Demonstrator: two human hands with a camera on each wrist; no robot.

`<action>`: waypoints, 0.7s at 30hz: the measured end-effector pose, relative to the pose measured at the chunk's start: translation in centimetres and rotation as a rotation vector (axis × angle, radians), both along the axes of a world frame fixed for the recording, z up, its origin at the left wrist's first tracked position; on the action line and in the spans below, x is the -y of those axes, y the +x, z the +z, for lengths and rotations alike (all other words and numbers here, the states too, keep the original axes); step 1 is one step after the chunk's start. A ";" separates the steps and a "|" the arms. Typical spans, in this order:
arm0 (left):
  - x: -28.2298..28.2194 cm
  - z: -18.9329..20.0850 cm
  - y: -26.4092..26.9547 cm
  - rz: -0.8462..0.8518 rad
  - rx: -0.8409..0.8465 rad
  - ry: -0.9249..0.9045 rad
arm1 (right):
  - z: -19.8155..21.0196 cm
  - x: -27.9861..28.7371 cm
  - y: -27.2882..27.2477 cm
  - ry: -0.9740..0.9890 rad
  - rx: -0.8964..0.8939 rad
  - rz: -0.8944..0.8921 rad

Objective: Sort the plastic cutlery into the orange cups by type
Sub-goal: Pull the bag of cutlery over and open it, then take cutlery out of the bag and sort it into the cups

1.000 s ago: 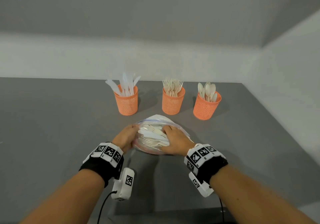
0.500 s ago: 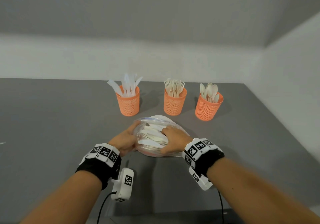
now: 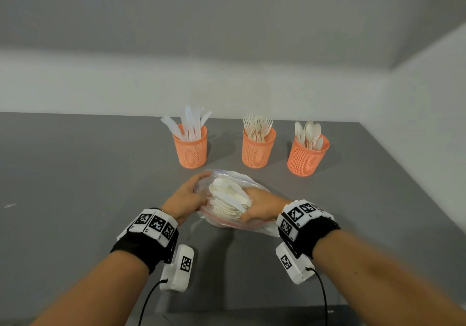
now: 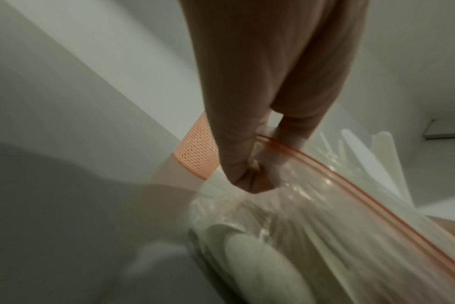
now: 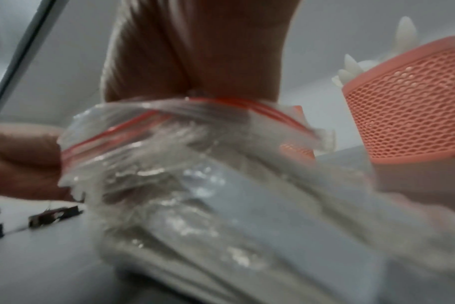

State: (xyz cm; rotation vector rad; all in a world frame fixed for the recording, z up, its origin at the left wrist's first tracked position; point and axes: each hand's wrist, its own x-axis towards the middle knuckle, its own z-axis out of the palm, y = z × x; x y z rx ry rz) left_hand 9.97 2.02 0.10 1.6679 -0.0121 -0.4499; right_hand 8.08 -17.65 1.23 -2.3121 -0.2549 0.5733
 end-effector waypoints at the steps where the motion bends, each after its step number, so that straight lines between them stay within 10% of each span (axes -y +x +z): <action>1: 0.0 0.1 0.0 -0.013 0.006 -0.009 | 0.1 0.2 0.1 0.047 -0.023 -0.020; 14: 1.8 1.5 -2.0 -0.379 0.516 0.654 | 3.7 2.6 1.1 0.750 0.042 -0.414; 21: 4.1 -0.5 -1.0 -0.378 0.373 1.052 | 6.9 2.8 1.2 1.072 0.122 -0.477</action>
